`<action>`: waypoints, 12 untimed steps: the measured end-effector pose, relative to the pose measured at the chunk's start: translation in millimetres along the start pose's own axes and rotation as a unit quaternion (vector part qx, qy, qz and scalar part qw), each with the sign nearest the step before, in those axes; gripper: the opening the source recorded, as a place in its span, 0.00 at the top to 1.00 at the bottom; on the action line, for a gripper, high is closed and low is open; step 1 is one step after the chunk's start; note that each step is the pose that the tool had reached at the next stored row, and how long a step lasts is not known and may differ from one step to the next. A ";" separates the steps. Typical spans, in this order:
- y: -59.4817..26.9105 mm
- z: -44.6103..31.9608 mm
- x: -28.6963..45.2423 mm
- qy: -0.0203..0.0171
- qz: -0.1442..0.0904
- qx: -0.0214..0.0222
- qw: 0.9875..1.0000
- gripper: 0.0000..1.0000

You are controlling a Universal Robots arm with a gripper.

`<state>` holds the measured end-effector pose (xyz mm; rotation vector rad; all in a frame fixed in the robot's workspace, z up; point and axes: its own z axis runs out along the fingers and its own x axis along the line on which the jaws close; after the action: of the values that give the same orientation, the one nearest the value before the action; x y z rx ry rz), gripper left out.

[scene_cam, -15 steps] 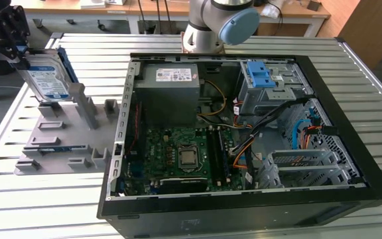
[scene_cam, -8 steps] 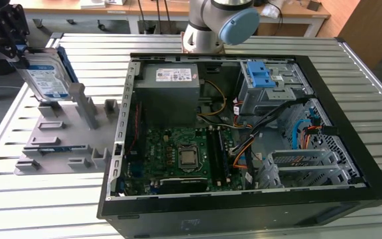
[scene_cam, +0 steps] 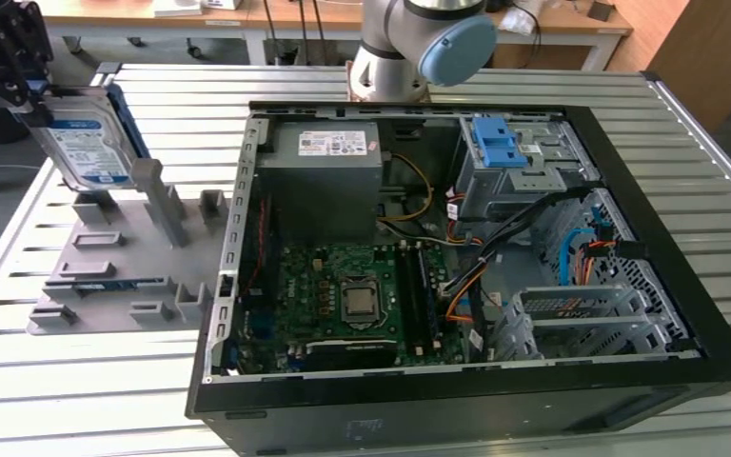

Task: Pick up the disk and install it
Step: 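Pick up the disk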

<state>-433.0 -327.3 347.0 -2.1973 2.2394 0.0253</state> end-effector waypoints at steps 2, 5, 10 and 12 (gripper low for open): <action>0.1 -1.4 -0.1 0.000 0.000 0.000 1.000 0.64; 0.1 -3.3 -0.3 0.000 0.000 0.000 1.000 0.64; 0.2 -6.6 -0.4 0.000 0.000 0.000 1.000 0.64; 0.3 -7.4 -0.4 0.000 0.000 0.000 1.000 0.64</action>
<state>-433.1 -327.0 354.4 -2.1972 2.2394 0.0251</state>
